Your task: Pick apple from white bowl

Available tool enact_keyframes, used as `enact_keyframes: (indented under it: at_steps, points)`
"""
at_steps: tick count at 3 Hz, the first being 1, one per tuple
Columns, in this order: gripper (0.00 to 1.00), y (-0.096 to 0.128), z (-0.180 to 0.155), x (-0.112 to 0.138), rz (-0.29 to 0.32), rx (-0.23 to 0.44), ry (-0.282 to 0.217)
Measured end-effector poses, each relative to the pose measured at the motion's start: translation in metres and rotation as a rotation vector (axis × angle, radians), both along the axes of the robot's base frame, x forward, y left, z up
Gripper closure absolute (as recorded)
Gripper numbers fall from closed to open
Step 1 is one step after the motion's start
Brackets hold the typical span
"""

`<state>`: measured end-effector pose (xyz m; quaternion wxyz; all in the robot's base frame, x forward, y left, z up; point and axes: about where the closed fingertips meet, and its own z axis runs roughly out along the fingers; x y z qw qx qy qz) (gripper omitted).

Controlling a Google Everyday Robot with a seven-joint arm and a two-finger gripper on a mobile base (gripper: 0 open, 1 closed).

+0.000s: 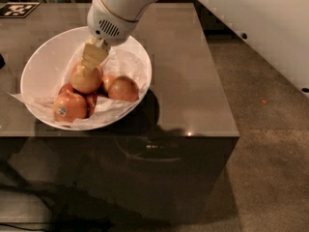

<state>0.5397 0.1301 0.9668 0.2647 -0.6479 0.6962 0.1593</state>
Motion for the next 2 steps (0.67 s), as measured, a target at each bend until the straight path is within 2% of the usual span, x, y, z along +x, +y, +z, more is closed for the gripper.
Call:
enact_keyframes:
  at_steps: [1, 2]
  points:
    - [0.11, 0.0000, 0.0000, 0.0000, 0.000, 0.000, 0.000]
    - [0.00, 0.0001, 0.0000, -0.0001, 0.000, 0.000, 0.000]
